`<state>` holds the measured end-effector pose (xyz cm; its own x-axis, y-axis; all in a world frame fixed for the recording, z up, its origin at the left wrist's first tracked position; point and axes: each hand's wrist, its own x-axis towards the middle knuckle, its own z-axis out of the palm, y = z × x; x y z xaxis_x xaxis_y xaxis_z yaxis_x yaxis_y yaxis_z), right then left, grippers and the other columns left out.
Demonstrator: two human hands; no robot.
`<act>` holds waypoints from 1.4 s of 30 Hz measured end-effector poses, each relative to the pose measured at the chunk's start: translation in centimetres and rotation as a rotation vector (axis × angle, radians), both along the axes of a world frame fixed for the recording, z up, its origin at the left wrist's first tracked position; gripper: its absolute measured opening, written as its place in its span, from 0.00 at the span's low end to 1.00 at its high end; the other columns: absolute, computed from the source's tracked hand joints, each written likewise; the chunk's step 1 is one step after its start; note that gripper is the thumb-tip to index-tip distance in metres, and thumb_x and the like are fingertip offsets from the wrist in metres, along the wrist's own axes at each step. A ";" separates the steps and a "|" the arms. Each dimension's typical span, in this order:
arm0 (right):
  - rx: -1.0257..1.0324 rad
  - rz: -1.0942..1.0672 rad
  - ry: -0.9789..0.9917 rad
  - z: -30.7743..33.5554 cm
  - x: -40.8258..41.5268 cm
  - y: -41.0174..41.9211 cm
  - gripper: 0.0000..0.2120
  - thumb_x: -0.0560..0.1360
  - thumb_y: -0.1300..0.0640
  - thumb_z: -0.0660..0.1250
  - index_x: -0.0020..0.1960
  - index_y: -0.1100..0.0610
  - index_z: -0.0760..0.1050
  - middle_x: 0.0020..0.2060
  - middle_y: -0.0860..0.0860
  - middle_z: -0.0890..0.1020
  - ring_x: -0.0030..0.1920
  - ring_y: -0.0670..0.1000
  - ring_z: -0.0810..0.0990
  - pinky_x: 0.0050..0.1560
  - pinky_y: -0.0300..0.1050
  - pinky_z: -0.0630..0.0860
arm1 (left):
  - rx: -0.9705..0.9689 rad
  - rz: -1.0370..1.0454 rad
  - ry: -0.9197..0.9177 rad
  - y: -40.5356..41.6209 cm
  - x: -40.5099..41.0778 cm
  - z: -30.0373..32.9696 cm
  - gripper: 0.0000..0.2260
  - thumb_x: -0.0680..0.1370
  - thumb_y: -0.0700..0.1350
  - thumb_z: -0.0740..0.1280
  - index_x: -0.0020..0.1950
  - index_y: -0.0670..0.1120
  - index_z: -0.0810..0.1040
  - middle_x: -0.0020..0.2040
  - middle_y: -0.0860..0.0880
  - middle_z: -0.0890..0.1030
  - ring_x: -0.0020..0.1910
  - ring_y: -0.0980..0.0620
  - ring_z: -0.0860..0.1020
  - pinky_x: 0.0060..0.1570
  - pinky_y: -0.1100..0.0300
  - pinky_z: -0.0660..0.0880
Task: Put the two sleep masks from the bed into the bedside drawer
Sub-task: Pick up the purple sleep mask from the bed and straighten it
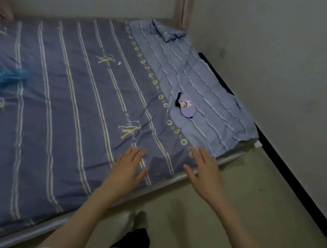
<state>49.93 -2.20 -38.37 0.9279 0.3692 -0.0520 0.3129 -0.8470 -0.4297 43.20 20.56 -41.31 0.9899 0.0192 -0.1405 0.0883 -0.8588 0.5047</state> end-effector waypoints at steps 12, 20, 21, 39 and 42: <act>-0.047 -0.118 0.046 -4.4 18.8 -7.4 0.26 0.75 0.51 0.62 0.71 0.58 0.61 0.71 0.62 0.64 0.71 0.62 0.63 0.69 0.61 0.62 | -0.053 -0.232 0.118 -7.5 23.1 -3.5 0.24 0.79 0.48 0.58 0.73 0.44 0.58 0.75 0.44 0.60 0.75 0.45 0.55 0.72 0.48 0.57; -0.196 0.008 0.242 -14.3 35.2 -11.4 0.28 0.77 0.45 0.53 0.74 0.51 0.50 0.76 0.56 0.52 0.75 0.57 0.49 0.73 0.58 0.47 | 0.014 -0.017 0.257 -11.2 36.6 -11.8 0.24 0.79 0.45 0.58 0.73 0.43 0.57 0.76 0.40 0.57 0.75 0.42 0.55 0.72 0.48 0.57; -0.222 0.036 0.252 -15.6 37.0 -11.7 0.28 0.78 0.45 0.53 0.74 0.52 0.49 0.76 0.57 0.52 0.75 0.58 0.49 0.73 0.59 0.47 | 0.028 0.025 0.275 -11.9 38.1 -13.0 0.24 0.79 0.44 0.57 0.73 0.43 0.56 0.76 0.40 0.56 0.75 0.41 0.53 0.72 0.48 0.56; -0.238 0.145 0.139 -31.0 48.1 -14.8 0.30 0.75 0.40 0.55 0.73 0.50 0.55 0.75 0.55 0.56 0.74 0.56 0.46 0.71 0.62 0.44 | 0.088 0.327 0.220 -14.6 50.0 -26.0 0.27 0.76 0.46 0.64 0.72 0.41 0.60 0.75 0.42 0.60 0.74 0.43 0.57 0.71 0.45 0.60; -0.264 0.156 0.189 -30.7 48.1 -14.8 0.31 0.75 0.40 0.55 0.74 0.49 0.52 0.76 0.53 0.53 0.75 0.56 0.46 0.72 0.61 0.41 | 0.032 0.462 0.177 -14.8 50.2 -25.2 0.19 0.77 0.39 0.62 0.68 0.42 0.68 0.72 0.41 0.67 0.69 0.40 0.67 0.63 0.44 0.70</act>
<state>98.07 -17.04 -69.06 0.8266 0.4564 -0.3293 0.3829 -0.8849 -0.2654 93.36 5.78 -66.48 0.8378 0.4577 -0.2975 0.5455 -0.7242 0.4219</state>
